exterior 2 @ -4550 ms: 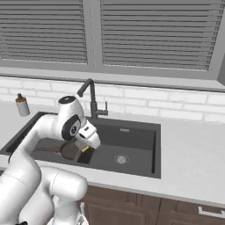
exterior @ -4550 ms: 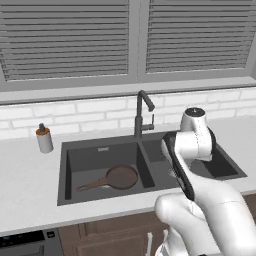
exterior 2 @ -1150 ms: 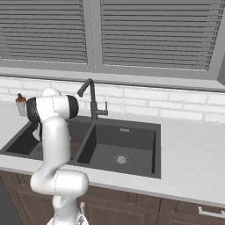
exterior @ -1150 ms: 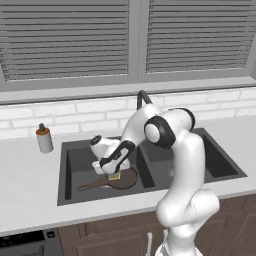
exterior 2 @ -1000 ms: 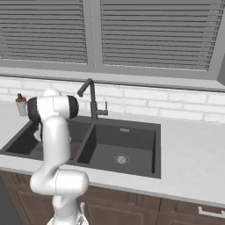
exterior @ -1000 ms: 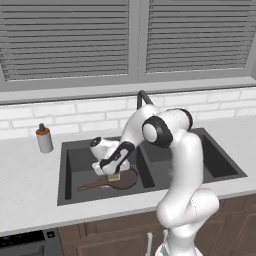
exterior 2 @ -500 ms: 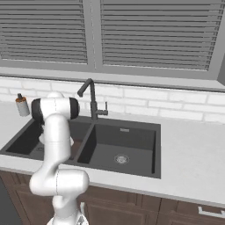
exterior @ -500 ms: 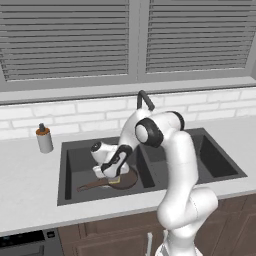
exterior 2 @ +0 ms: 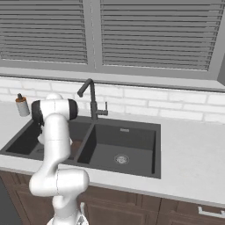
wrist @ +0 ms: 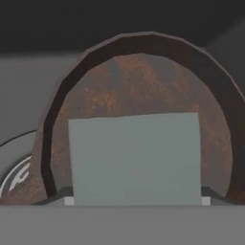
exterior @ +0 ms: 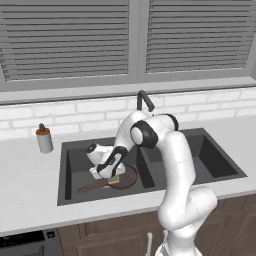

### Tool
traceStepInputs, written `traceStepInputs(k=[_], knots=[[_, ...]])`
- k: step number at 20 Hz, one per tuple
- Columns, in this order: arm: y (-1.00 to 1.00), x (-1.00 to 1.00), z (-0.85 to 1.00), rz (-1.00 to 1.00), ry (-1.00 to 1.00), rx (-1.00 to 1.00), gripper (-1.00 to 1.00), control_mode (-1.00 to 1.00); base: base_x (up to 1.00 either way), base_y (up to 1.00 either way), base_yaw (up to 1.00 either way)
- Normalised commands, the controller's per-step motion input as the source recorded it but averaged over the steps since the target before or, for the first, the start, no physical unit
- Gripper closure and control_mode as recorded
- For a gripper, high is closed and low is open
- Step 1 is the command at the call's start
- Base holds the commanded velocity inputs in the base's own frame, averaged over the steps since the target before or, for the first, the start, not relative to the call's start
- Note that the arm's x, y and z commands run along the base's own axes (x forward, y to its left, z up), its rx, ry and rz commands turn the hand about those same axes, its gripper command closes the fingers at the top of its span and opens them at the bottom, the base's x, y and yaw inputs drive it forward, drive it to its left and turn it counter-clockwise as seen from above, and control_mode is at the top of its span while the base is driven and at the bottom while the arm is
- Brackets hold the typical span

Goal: Pick the pan and sponge and place them into the sink. Then turn on the water.

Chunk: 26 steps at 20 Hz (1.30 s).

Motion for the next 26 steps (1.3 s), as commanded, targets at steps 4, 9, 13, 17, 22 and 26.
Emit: traceStepInputs(k=[4,9,13,17,22,26], knots=[[-0.01,-0.06,0.0,-0.06,-0.15,0.0,-1.0,-1.0,0.0,0.0,0.0],[-0.05,-0.15,0.1,-0.1,-0.29,0.04,-1.0,-1.0,0.0,0.0,0.0],[0.0,-0.21,0.31,-0.11,-0.36,0.07,-1.0,-1.0,0.0,0.0,0.0],[0.0,-0.28,0.64,-0.12,-0.34,0.09,-1.0,-1.0,0.0,0.0,0.0],[0.01,-0.36,0.97,-0.09,-0.12,0.07,-1.0,-1.0,0.0,0.0,0.0],[0.05,-0.37,1.0,-0.05,0.0,0.01,-1.0,-1.0,0.0,0.0,0.0]])
